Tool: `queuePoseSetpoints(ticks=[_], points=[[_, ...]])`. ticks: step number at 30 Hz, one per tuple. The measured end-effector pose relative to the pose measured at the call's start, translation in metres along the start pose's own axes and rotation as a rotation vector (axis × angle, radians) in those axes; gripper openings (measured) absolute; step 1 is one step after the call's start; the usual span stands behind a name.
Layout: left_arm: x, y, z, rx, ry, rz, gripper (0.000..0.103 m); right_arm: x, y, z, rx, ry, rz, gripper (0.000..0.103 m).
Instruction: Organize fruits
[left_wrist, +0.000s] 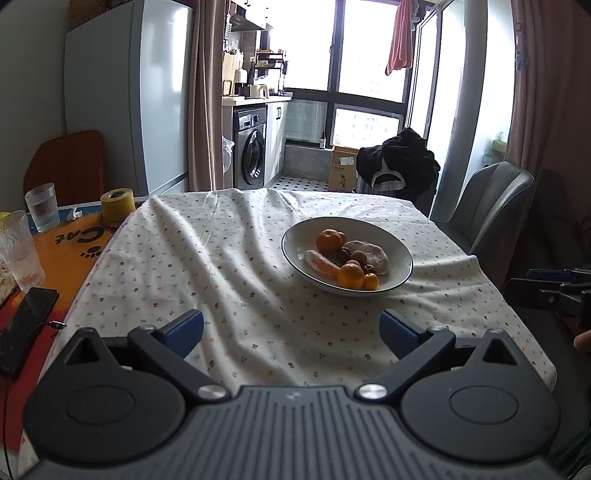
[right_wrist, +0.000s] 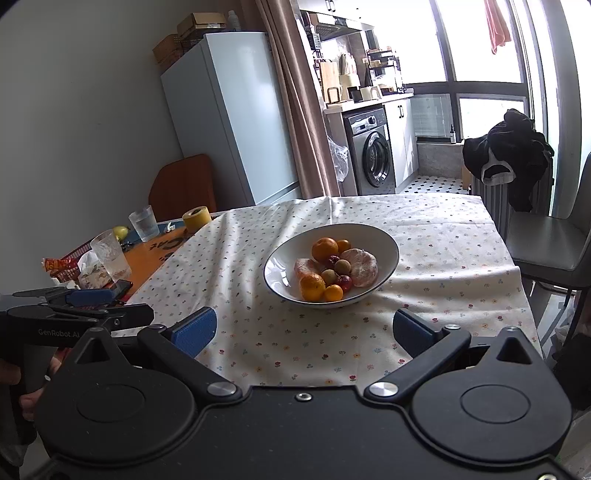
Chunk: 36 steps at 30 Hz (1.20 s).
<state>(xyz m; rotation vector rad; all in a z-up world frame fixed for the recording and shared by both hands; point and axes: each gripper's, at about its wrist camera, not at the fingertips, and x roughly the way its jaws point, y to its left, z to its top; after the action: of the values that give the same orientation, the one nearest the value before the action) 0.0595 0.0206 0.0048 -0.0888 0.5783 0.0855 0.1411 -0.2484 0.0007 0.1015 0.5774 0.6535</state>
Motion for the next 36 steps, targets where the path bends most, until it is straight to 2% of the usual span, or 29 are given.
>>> queuePoseSetpoints(ticks=[36], points=[[0.0009, 0.0002, -0.0005, -0.011, 0.007, 0.009, 0.100, 0.0034, -0.0015, -0.0016, -0.008, -0.001, -0.031, 0.103]])
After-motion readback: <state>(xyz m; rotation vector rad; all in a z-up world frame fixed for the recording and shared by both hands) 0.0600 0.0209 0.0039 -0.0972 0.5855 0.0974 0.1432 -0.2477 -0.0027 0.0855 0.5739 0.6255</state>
